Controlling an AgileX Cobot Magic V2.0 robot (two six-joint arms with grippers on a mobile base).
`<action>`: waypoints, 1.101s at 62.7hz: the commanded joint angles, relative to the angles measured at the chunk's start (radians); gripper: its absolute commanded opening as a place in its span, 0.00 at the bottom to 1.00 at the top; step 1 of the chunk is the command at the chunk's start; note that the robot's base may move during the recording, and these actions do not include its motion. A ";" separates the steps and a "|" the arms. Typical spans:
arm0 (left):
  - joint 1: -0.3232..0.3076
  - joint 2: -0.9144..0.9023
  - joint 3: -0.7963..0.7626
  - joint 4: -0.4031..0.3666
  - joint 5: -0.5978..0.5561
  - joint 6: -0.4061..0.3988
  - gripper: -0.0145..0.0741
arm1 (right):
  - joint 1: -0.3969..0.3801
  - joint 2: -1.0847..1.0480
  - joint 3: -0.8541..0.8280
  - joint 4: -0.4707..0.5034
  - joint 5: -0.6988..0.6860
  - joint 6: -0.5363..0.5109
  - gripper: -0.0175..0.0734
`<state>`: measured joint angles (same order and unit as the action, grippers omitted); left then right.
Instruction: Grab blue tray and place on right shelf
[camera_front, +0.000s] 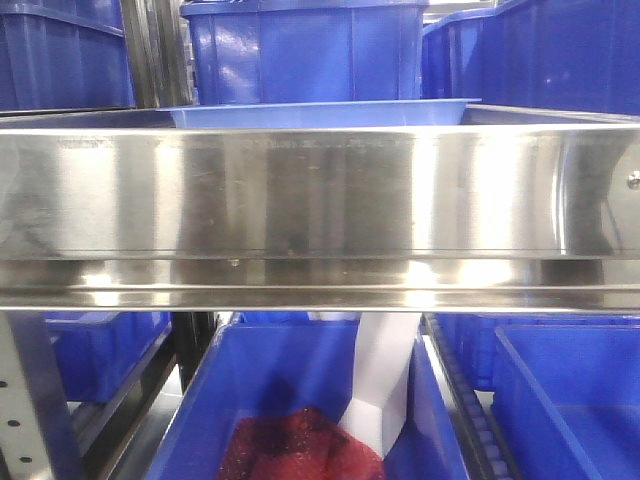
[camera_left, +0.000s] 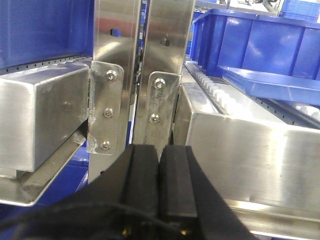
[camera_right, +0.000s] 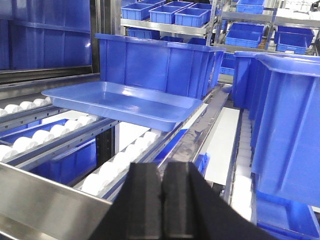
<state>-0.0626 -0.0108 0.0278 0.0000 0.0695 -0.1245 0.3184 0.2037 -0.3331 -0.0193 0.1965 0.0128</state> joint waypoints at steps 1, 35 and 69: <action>0.003 -0.011 0.029 0.000 -0.091 0.003 0.11 | -0.002 0.008 -0.027 -0.012 -0.091 -0.007 0.25; 0.003 -0.011 0.029 0.000 -0.091 0.003 0.11 | -0.004 0.008 -0.027 -0.001 -0.098 -0.007 0.25; 0.003 -0.011 0.029 0.000 -0.091 0.003 0.11 | -0.375 -0.234 0.322 0.093 -0.226 -0.007 0.25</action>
<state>-0.0626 -0.0108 0.0278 0.0000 0.0695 -0.1245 -0.0474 -0.0069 -0.0391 0.0694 0.1141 0.0112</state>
